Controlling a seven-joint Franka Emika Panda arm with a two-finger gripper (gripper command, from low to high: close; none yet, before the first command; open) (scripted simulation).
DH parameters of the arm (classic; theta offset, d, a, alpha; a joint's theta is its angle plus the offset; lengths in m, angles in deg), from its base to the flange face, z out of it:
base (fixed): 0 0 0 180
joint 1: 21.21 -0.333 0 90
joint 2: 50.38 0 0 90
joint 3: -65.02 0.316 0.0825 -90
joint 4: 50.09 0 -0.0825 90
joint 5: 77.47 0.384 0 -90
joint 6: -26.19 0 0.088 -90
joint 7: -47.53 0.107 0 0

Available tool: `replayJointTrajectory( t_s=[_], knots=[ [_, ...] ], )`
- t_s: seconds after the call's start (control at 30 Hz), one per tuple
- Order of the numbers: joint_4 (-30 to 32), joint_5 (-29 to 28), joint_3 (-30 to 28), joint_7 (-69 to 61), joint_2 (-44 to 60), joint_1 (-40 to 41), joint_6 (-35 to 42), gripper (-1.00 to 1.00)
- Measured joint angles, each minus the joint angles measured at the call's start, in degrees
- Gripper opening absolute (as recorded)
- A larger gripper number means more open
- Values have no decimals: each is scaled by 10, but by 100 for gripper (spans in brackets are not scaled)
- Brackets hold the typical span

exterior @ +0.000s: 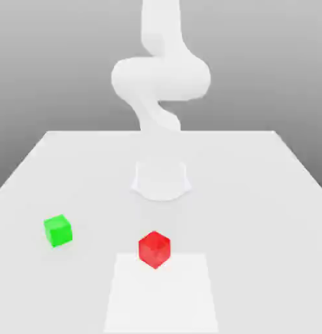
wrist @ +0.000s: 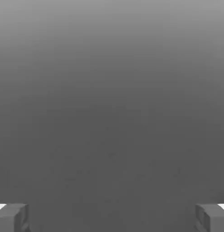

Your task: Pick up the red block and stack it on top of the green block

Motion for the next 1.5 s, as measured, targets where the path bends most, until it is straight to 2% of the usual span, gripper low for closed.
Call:
replayJointTrajectory(
  t_s=[0.43,0.57,0.7,0.8,0.83,1.07,1.27,1.37,1.5],
  knots=[
    [251,38,49,204,212,56,-179,0],
    [329,31,73,293,317,78,-264,0],
    [337,-9,66,344,434,85,-359,0],
    [330,-47,30,373,498,57,-414,0],
    [328,-52,18,377,514,46,-427,-100],
    [328,-53,16,378,515,44,-430,-100],
    [343,0,36,340,406,47,-335,-100],
    [351,4,31,342,351,48,-288,-100],
    [346,-5,10,388,332,96,-264,-100]
  ],
)
